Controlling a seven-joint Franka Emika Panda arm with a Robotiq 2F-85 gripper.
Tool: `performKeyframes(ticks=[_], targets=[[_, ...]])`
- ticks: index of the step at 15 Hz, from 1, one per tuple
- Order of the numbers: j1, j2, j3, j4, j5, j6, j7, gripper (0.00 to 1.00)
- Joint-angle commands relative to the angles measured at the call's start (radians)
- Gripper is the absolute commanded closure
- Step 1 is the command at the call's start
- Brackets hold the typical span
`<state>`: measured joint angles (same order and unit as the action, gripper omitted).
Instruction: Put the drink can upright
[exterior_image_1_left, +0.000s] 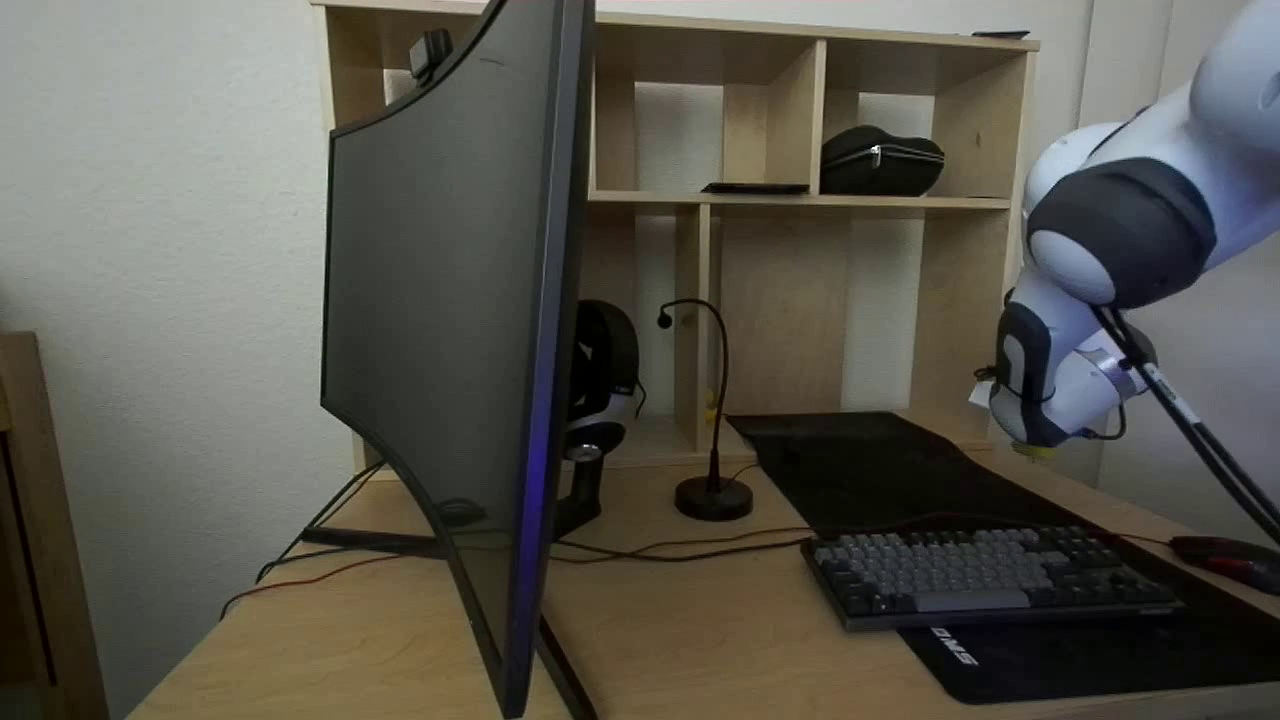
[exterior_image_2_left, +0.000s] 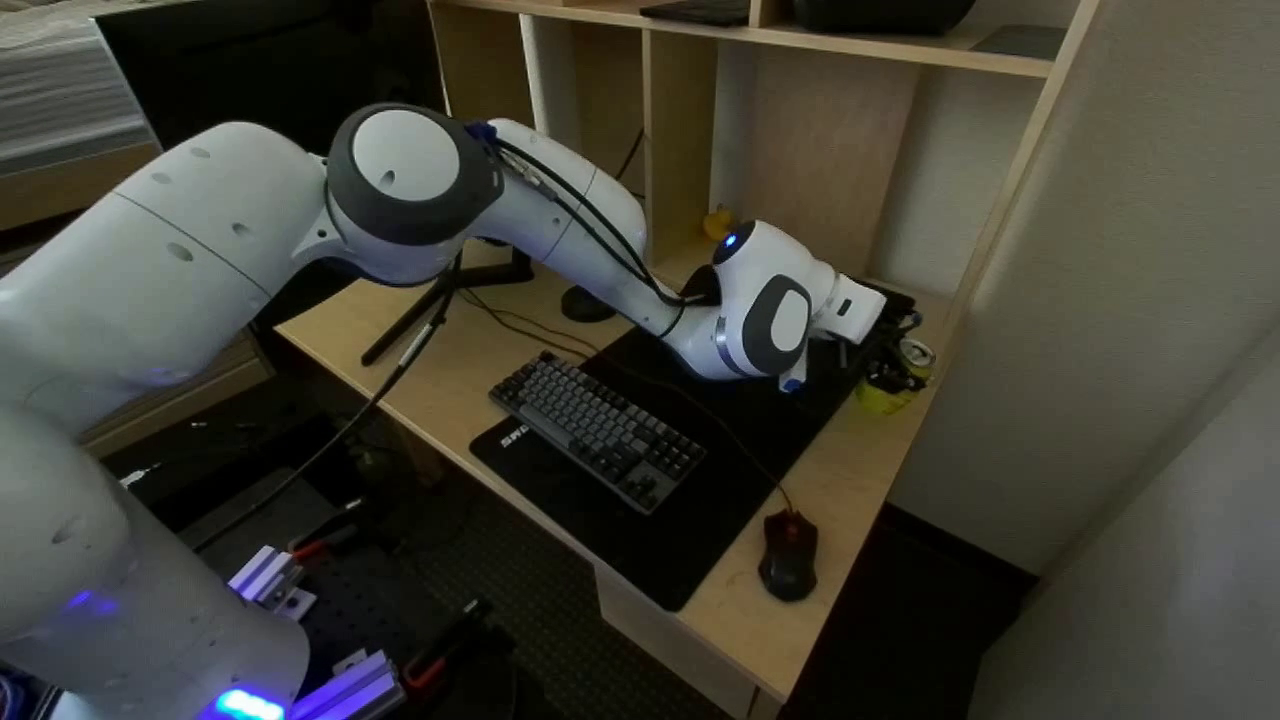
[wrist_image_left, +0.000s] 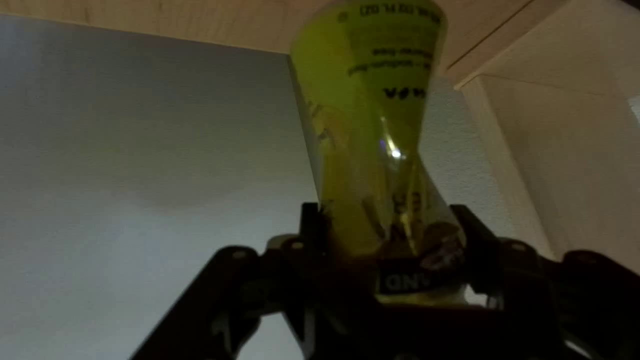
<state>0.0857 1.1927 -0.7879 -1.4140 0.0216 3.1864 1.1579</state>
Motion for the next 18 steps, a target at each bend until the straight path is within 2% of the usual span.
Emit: performKeyframes(ticks=[1,2,3,9,13,14,16,17,18], targets=[[0.01,0.019,-0.017,0.0,0.0,0.018,0.009,0.36],[0.015,0.029,-0.025,0.0,0.0,0.027,0.012,0.36],[0.021,0.058,-0.053,0.015,0.008,0.052,0.024,0.61],[0.09,0.223,-0.163,0.017,0.059,0.219,0.042,0.61],[0.115,0.272,-0.185,0.024,0.131,0.244,0.034,0.61],[0.103,0.261,-0.141,0.035,0.255,0.245,-0.106,0.61],[0.102,0.253,-0.117,0.038,0.335,0.242,-0.169,0.61],[0.118,0.261,-0.145,0.026,0.291,0.236,-0.087,0.61],[0.12,0.245,-0.134,0.019,0.303,0.217,-0.104,0.11]])
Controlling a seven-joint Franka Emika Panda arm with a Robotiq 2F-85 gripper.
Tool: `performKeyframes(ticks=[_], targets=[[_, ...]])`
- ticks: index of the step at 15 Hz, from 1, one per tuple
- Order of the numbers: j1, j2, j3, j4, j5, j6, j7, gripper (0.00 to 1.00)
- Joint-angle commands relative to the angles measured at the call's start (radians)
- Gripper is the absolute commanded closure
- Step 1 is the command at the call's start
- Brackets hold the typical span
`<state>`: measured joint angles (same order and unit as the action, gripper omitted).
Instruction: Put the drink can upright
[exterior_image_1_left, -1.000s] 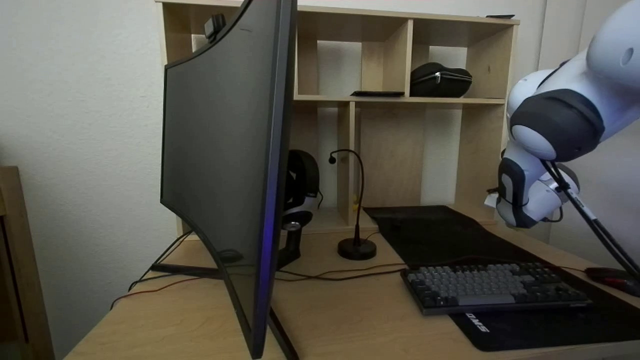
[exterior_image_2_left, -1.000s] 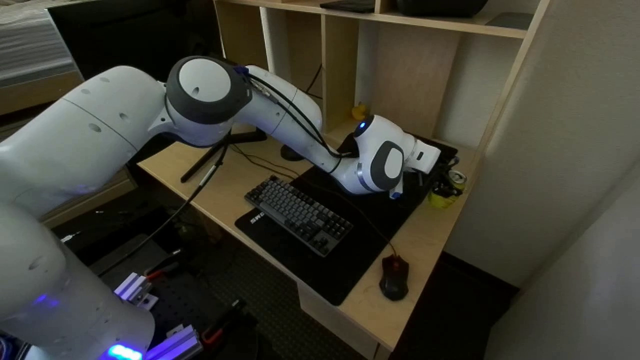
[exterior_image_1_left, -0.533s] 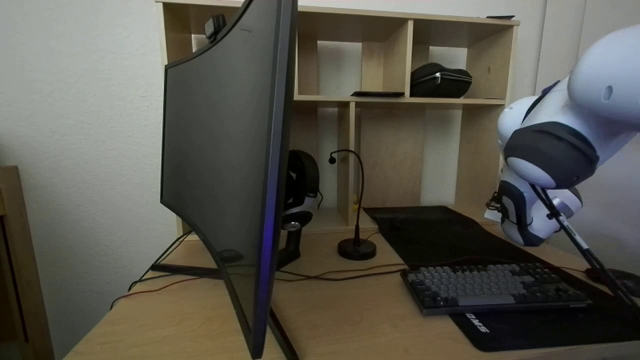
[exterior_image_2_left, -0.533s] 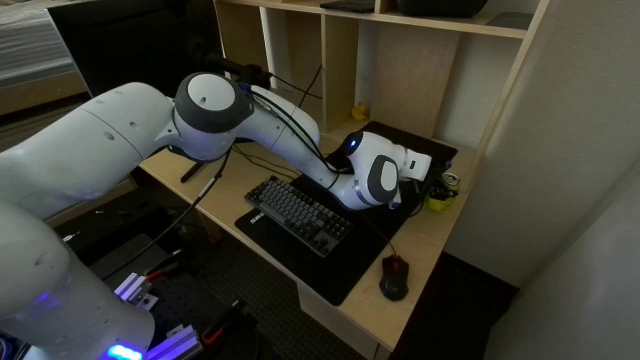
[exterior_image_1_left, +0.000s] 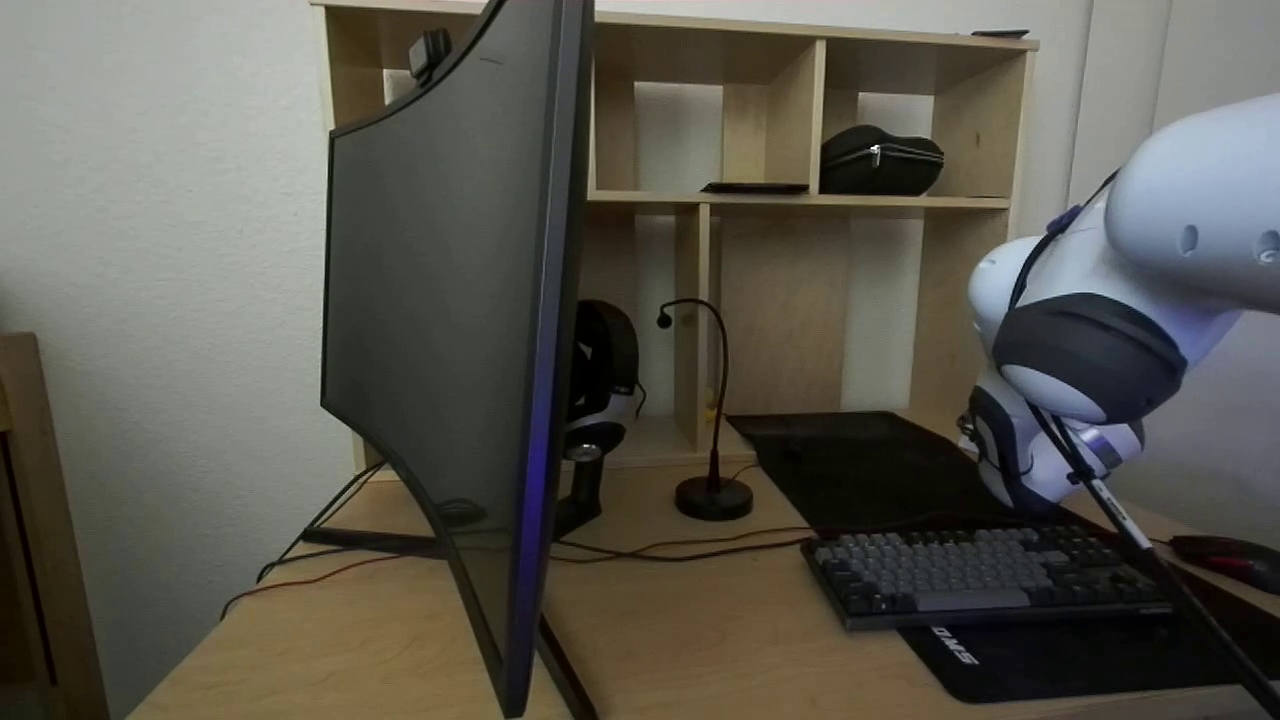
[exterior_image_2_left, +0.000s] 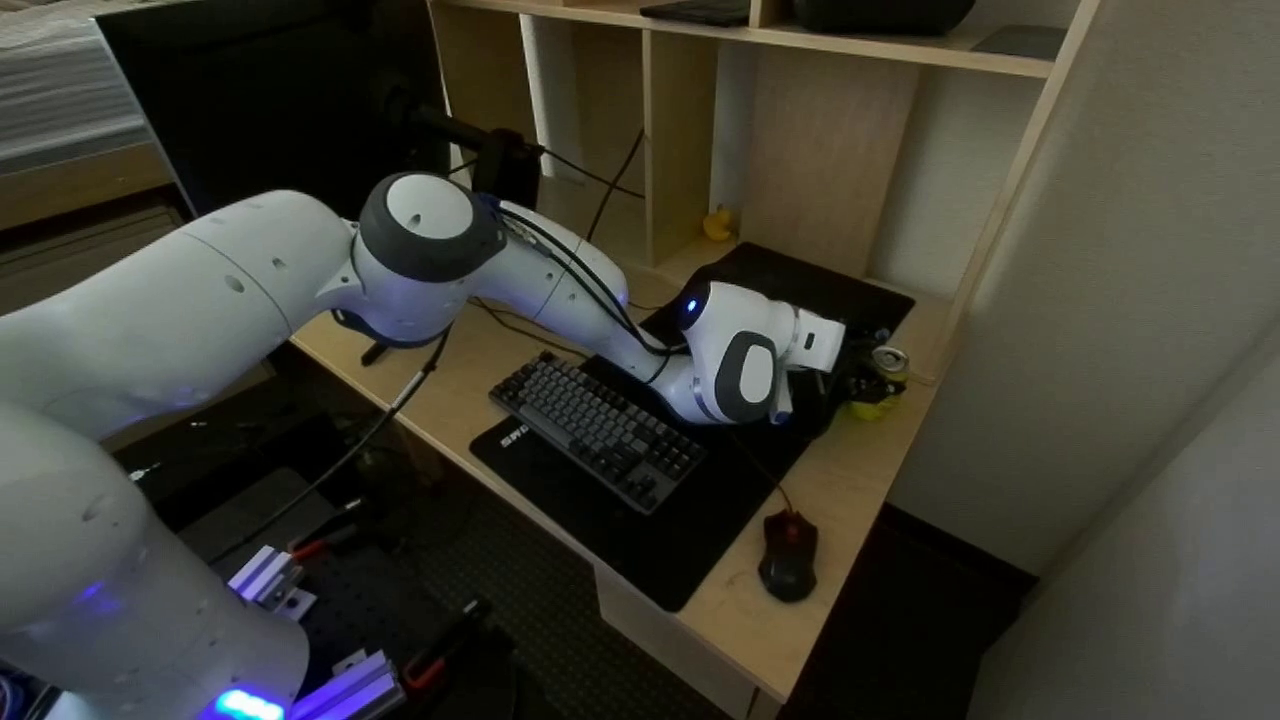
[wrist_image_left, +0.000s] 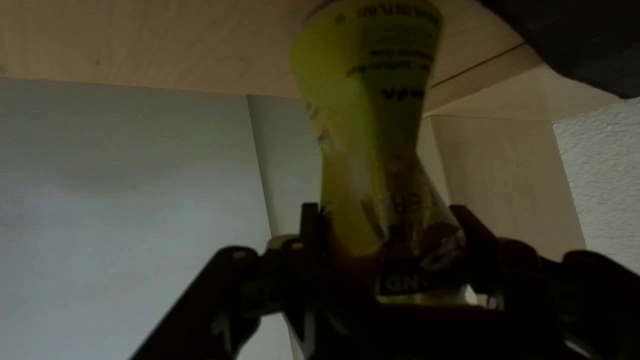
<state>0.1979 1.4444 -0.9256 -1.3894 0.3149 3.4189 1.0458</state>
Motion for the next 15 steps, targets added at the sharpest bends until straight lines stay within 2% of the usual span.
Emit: performKeyframes(ticks=[1,3,4,7,8,9,15], targets=[[-0.002,-0.043,0.053,-0.008,0.081,-0.033,-0.106,0.08],[0.008,-0.096,0.081,-0.042,0.104,-0.07,-0.159,0.01],[0.012,-0.133,0.1,-0.063,0.104,-0.097,-0.195,0.0],[0.031,-0.235,0.133,-0.124,0.092,-0.192,-0.271,0.0],[0.054,-0.266,0.112,-0.162,0.053,-0.236,-0.249,0.0],[0.057,-0.311,0.128,-0.184,0.065,-0.294,-0.307,0.0],[0.024,-0.543,0.217,-0.351,-0.056,-0.486,-0.445,0.0]])
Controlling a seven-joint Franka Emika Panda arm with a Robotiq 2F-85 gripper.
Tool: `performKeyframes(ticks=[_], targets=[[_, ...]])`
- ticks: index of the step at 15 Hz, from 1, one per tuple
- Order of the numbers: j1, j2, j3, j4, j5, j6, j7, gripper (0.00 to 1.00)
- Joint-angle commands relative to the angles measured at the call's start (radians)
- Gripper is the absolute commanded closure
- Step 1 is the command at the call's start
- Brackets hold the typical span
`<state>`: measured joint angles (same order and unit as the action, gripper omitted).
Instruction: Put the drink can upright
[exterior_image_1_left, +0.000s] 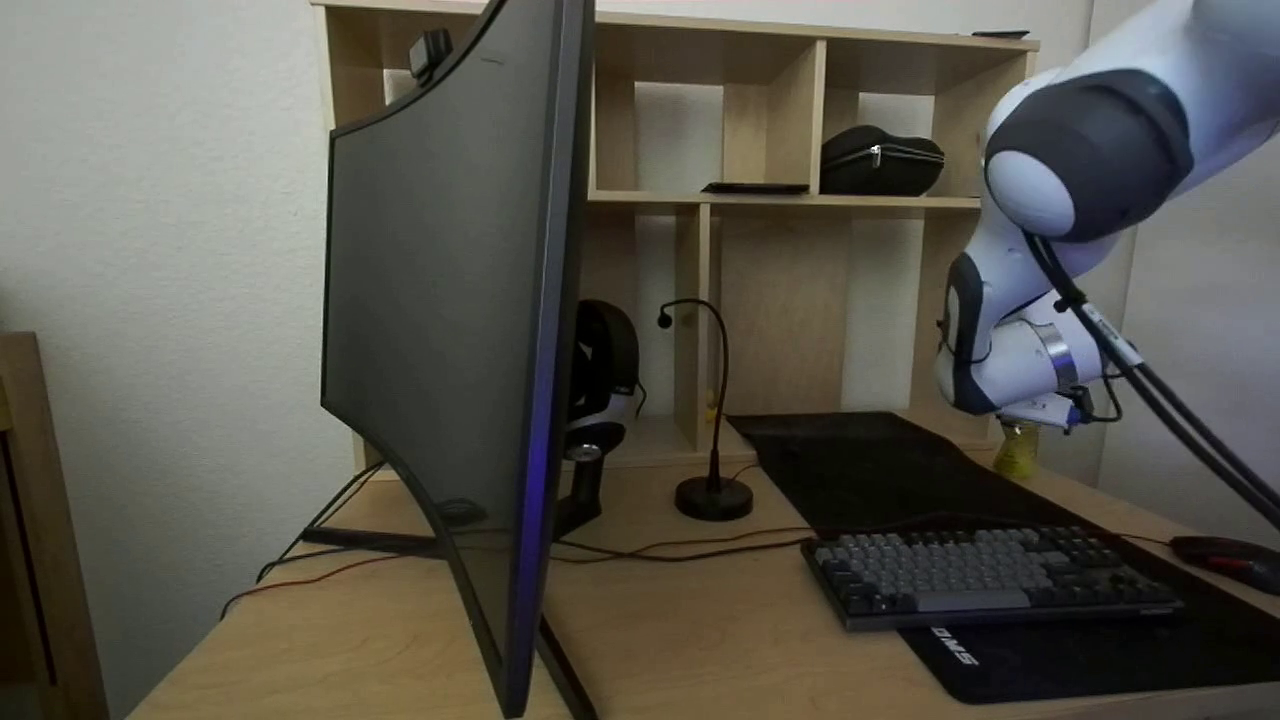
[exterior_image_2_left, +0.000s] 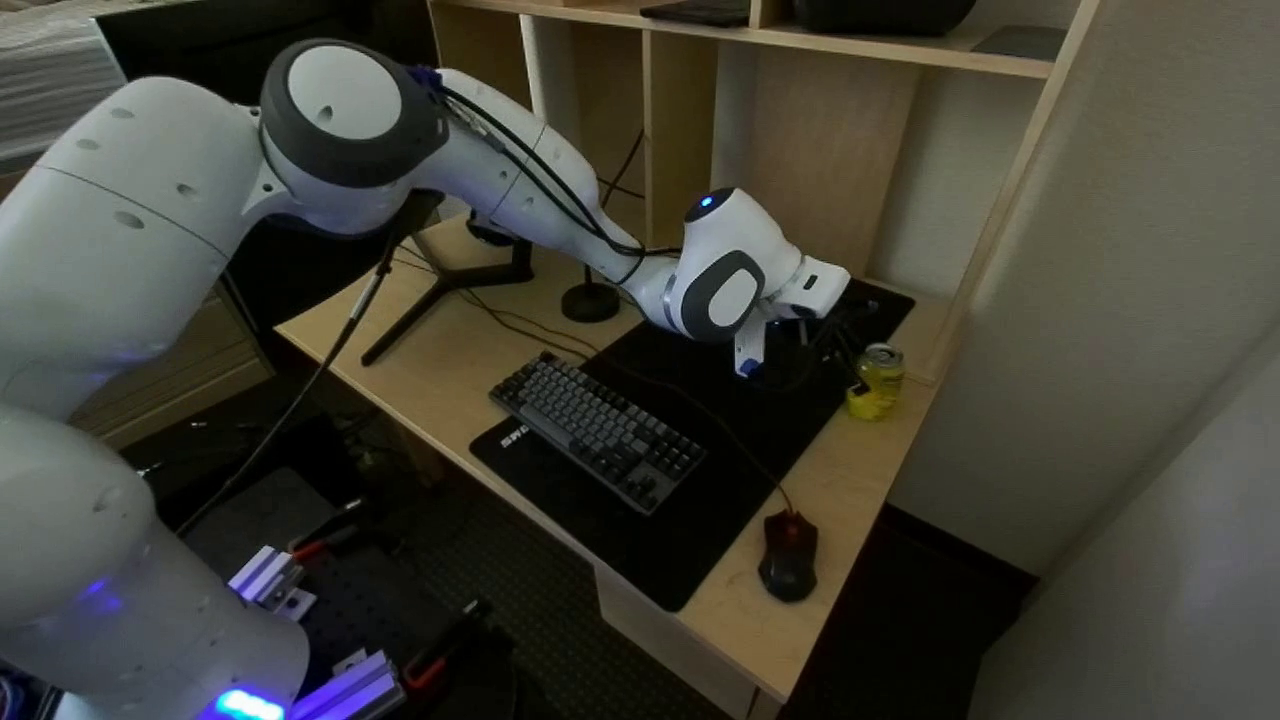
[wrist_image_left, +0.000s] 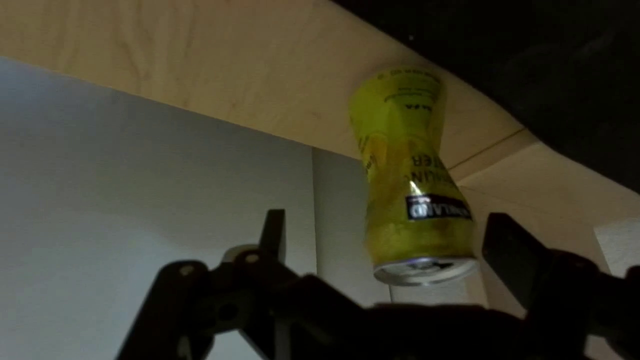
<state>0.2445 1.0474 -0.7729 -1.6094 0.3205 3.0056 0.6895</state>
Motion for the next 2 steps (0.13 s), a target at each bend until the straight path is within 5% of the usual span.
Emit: performKeyframes(ticks=[1,2], targets=[[-0.014,-0.04,0.022,-0.03,-0.053,-0.027,0.004,0.0],[-0.018,-0.07,0.033,-0.059,-0.068,-0.044,-0.013,0.0]])
